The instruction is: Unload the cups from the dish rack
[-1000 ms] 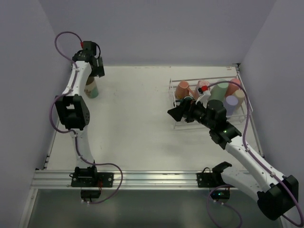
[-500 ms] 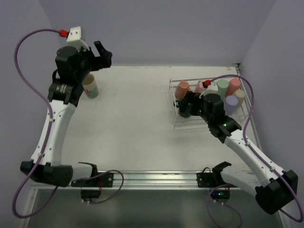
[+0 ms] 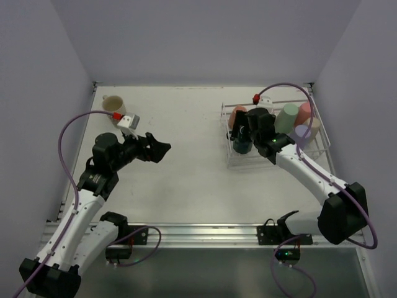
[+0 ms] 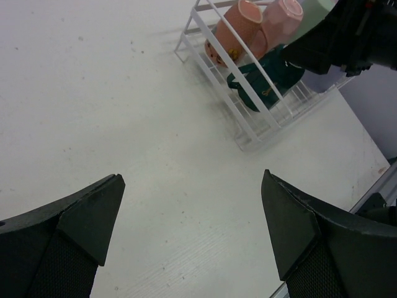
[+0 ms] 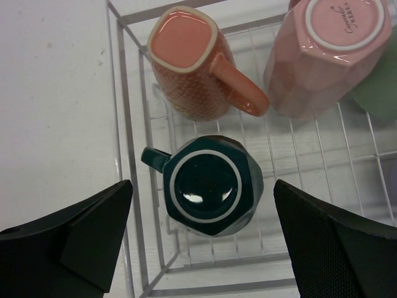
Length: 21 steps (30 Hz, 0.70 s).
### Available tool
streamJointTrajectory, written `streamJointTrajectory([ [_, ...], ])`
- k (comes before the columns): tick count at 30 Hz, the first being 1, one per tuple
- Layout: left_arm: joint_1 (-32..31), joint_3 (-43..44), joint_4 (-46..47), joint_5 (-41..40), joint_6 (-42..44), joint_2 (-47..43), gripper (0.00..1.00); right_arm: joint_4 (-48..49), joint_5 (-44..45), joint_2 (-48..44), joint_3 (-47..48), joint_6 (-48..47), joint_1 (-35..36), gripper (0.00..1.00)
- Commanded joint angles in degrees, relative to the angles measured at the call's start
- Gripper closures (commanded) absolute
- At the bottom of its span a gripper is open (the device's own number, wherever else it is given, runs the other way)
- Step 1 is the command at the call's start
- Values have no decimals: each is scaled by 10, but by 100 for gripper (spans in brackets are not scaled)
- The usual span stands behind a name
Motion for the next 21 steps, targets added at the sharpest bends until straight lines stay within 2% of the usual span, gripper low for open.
streamJointTrajectory([
  [1, -1, -21, 45, 21, 30, -24, 0, -5, 48, 29, 38, -2, 0, 1],
  [7, -1, -20, 50, 56, 44, -13, 0, -4, 60, 69, 60, 25, 1, 4],
  [14, -4, -24, 46, 54, 46, -18, 0, -2, 79, 106, 61, 42, 0, 7],
  [18, -4, -23, 45, 52, 46, -15, 0, 2, 80, 110, 57, 47, -2, 14],
  [21, -4, -21, 46, 51, 45, -10, 0, 11, 77, 103, 48, 49, -2, 24],
])
